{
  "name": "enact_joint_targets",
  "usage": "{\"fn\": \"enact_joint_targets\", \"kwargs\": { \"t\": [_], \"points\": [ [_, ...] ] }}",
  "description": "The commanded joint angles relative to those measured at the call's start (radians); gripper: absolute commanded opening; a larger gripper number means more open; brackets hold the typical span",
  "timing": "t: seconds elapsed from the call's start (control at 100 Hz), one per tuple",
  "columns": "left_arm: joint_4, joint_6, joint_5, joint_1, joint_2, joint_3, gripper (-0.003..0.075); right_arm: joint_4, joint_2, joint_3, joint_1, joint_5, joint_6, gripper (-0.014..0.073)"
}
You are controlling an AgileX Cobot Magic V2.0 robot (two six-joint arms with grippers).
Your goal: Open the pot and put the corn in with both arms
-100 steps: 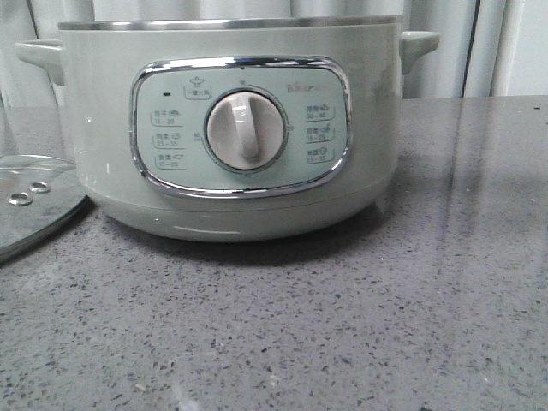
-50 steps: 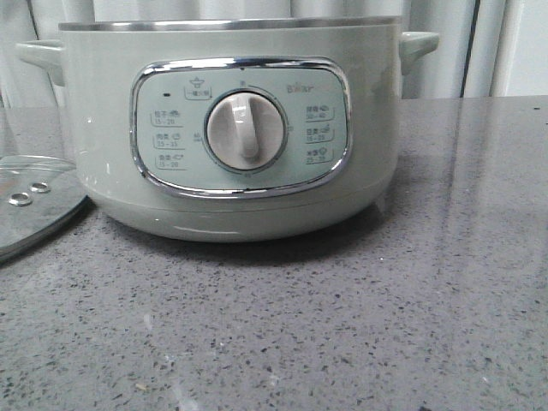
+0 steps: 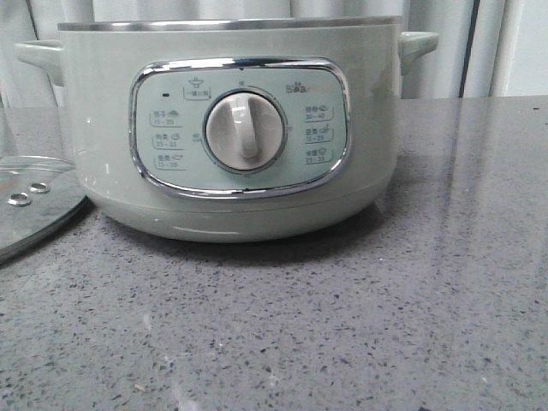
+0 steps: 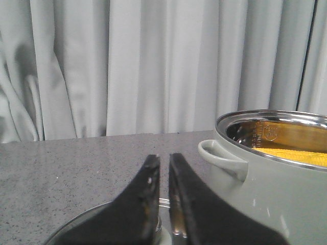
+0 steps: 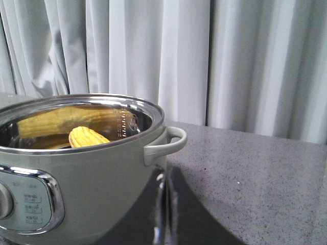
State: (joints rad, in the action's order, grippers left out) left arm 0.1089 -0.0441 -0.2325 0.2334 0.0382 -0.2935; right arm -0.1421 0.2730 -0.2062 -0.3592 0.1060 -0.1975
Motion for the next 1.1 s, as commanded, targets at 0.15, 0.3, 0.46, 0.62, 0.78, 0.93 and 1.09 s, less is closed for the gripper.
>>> {"fn": "enact_joint_targets", "kwargs": {
  "t": [0.15, 0.3, 0.46, 0.62, 0.78, 0.93, 1.09],
  "points": [
    [0.013, 0.001, 0.067, 0.006, 0.012, -0.025, -0.0020, 0.010, -0.037, 0.012, 0.000, 0.093, -0.012, -0.0064],
    [0.013, 0.001, 0.067, 0.006, 0.012, -0.025, -0.0020, 0.010, -0.037, 0.012, 0.000, 0.093, -0.012, -0.0064],
    [0.013, 0.001, 0.067, 0.006, 0.012, -0.025, -0.0020, 0.010, -0.037, 0.012, 0.000, 0.093, -0.012, -0.0064],
    [0.013, 0.001, 0.196, -0.003, 0.012, 0.058, -0.0020, 0.010, -0.037, 0.012, 0.000, 0.093, -0.012, -0.0064],
    [0.010, 0.001, 0.362, -0.107, -0.001, 0.200, -0.0020, 0.010, -0.037, 0.012, 0.000, 0.093, -0.012, -0.0064],
    [-0.010, 0.001, 0.357, -0.194, -0.075, 0.307, -0.0020, 0.010, -0.037, 0.012, 0.000, 0.093, -0.012, -0.0064],
    [-0.028, 0.001, 0.116, -0.234, -0.075, 0.318, -0.0020, 0.010, -0.037, 0.012, 0.000, 0.093, -0.012, -0.0064]
  ]
}}
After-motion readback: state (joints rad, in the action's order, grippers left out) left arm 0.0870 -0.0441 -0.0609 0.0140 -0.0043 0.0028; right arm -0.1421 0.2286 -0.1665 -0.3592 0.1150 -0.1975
